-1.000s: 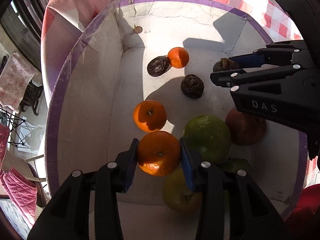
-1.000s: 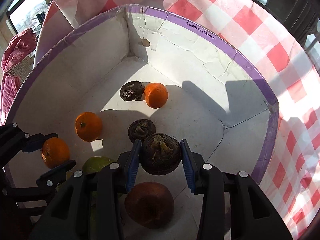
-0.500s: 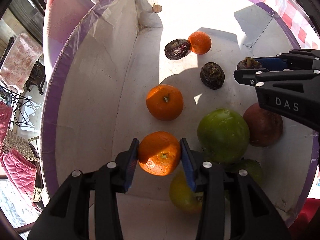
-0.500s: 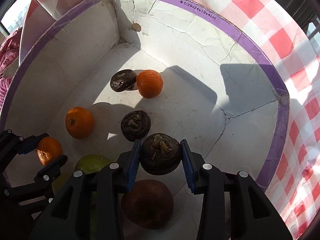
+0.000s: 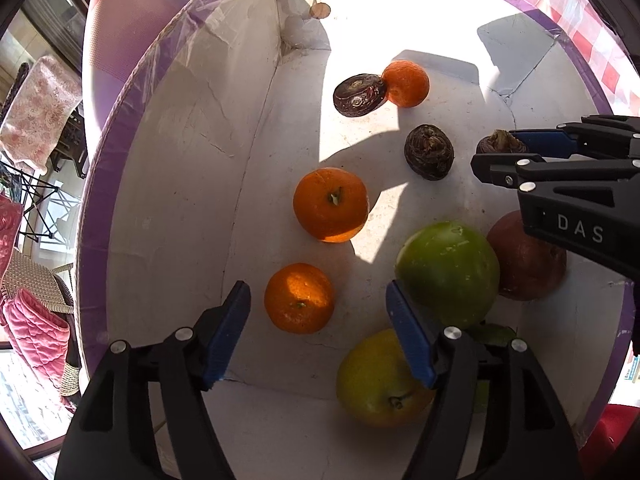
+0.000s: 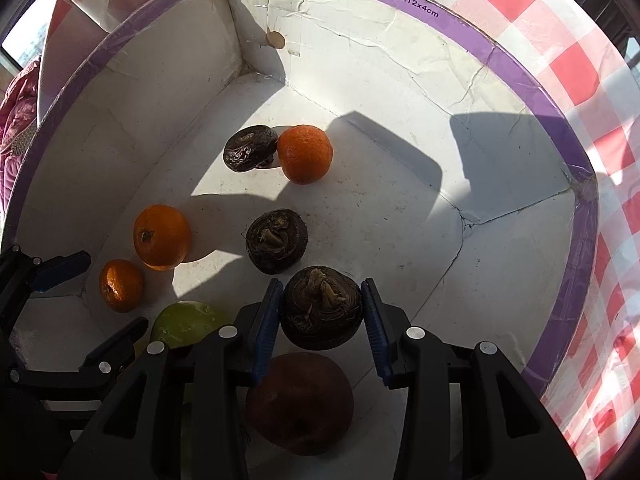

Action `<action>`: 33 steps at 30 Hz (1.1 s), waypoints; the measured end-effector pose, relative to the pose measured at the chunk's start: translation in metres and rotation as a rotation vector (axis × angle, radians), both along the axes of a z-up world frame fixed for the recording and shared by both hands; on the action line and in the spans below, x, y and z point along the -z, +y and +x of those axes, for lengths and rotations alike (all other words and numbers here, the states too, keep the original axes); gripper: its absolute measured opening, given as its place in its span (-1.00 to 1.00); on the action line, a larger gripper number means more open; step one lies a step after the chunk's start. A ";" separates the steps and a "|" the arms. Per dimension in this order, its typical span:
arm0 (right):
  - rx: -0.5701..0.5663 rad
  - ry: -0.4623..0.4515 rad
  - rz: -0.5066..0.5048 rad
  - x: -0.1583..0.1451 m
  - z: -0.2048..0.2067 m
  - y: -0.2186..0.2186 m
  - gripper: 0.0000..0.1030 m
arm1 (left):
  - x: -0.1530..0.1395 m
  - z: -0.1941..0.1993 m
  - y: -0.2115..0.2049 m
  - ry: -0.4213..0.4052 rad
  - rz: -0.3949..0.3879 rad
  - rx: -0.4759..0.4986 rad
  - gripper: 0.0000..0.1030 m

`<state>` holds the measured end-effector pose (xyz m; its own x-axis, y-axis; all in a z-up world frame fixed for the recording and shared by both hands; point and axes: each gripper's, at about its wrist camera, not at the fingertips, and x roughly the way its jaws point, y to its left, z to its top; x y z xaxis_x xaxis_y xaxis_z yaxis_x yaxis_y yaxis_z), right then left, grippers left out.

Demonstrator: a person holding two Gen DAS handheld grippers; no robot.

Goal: Organize fruits

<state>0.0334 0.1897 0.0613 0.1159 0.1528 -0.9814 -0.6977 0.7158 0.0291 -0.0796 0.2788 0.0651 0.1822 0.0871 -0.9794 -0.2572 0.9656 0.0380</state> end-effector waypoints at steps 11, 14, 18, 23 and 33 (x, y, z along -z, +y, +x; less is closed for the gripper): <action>-0.055 -0.132 0.034 -0.031 -0.027 -0.008 0.40 | -0.053 -0.015 -0.020 -0.258 0.181 0.051 0.95; -0.002 -0.153 0.054 -0.041 -0.024 -0.016 0.61 | -0.063 -0.016 -0.018 -0.309 0.200 0.049 0.95; 0.038 -0.144 0.075 -0.045 -0.015 -0.026 0.61 | -0.062 -0.010 -0.010 -0.236 0.163 -0.016 0.96; 0.032 -0.160 0.073 -0.054 -0.023 -0.028 0.64 | -0.045 -0.004 -0.016 -0.159 0.207 0.000 0.96; 0.036 -0.155 0.066 -0.044 -0.018 -0.019 0.66 | -0.038 -0.009 -0.014 -0.174 0.094 0.024 0.95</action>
<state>0.0157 0.1711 0.1050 0.2720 0.2093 -0.9393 -0.6712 0.7407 -0.0294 -0.0888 0.2651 0.1032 0.3515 0.1699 -0.9206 -0.2445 0.9659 0.0850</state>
